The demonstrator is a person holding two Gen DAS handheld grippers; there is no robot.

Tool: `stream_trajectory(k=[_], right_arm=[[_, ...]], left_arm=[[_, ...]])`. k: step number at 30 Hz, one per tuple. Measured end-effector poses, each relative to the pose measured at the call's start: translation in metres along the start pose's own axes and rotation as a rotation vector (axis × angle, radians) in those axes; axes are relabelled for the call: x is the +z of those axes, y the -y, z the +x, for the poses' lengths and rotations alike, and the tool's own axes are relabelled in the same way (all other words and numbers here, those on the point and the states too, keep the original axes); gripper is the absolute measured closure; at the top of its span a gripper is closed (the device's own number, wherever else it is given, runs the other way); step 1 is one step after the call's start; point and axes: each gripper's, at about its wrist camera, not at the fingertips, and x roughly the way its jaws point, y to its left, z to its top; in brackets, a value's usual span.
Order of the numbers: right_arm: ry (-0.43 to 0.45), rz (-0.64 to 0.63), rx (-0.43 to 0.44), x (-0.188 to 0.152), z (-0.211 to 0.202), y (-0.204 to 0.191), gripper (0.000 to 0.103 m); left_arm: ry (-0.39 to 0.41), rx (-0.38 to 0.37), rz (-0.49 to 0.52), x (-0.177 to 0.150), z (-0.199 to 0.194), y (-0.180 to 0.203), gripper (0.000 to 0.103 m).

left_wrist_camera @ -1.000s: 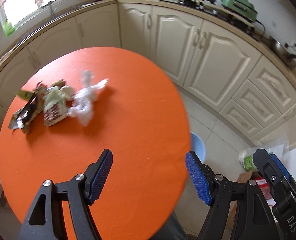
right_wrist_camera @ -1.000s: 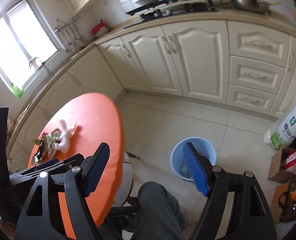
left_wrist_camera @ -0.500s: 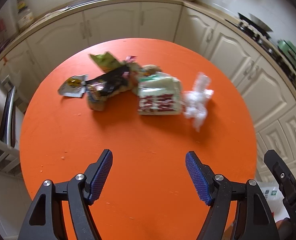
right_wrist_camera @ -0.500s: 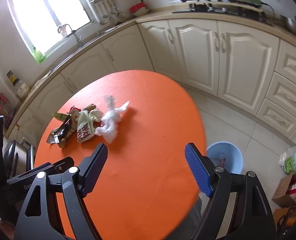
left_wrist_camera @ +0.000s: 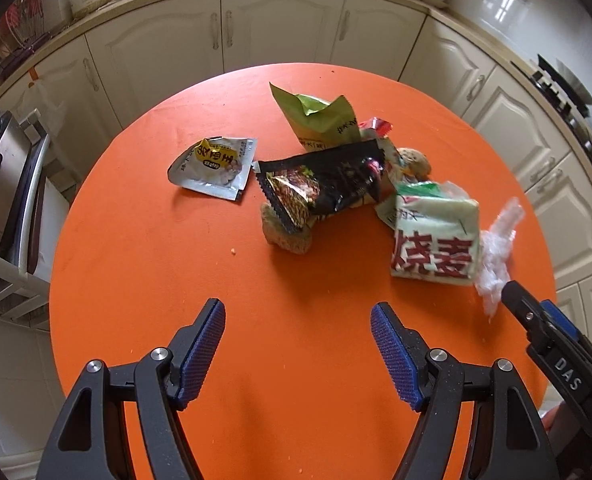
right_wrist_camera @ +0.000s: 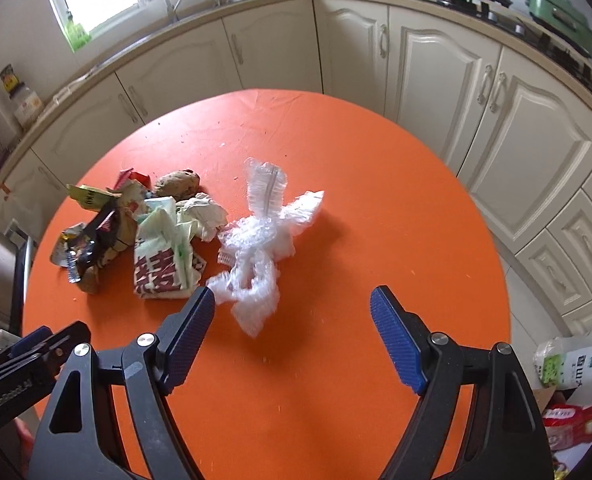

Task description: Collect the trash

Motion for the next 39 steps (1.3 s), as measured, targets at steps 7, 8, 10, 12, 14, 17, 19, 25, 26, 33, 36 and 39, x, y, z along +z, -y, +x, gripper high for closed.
stream_trajectory(k=[7, 8, 10, 12, 14, 17, 19, 25, 26, 33, 36, 39], right_arm=[[-0.083, -0.062, 0.008, 0.015, 0.04, -0.009, 0.023], [-0.077, -0.076, 0.004, 0.016, 0.041, -0.01, 0.029], [-0.062, -0.115, 0.006, 0.016, 0.04, -0.013, 0.062], [-0.078, -0.124, 0.061, 0.015, 0.038, -0.01, 0.085], [-0.073, -0.119, 0.075, 0.014, 0.035, -0.002, 0.088], [-0.06, -0.085, 0.118, 0.011, 0.025, 0.016, 0.089], [-0.043, -0.052, 0.146, 0.01, 0.016, 0.034, 0.089], [-0.017, 0.007, 0.229, 0.013, -0.002, 0.068, 0.089], [-0.009, -0.002, 0.232, 0.015, -0.003, 0.07, 0.089], [-0.021, -0.019, 0.281, 0.02, 0.004, 0.074, 0.089], [-0.032, -0.014, 0.285, 0.021, 0.01, 0.07, 0.089], [-0.041, -0.003, 0.276, 0.021, 0.014, 0.074, 0.089]], left_arm=[[-0.044, -0.019, -0.002, 0.019, 0.031, 0.007, 0.032], [-0.046, -0.019, 0.004, 0.02, 0.033, 0.01, 0.032], [-0.047, -0.017, 0.013, 0.022, 0.037, 0.017, 0.032], [-0.043, -0.02, 0.023, 0.024, 0.037, 0.025, 0.032], [-0.043, -0.024, 0.027, 0.027, 0.038, 0.033, 0.032], [-0.034, -0.033, 0.035, 0.032, 0.035, 0.047, 0.032], [-0.027, -0.017, 0.044, 0.036, 0.035, 0.059, 0.031], [-0.022, 0.047, 0.076, 0.04, 0.048, 0.098, 0.025], [-0.025, 0.059, 0.081, 0.041, 0.052, 0.102, 0.024], [-0.044, 0.071, 0.094, 0.046, 0.08, 0.12, 0.023], [-0.068, 0.048, 0.104, 0.047, 0.094, 0.124, 0.035], [-0.066, 0.02, 0.12, 0.047, 0.095, 0.127, 0.049]])
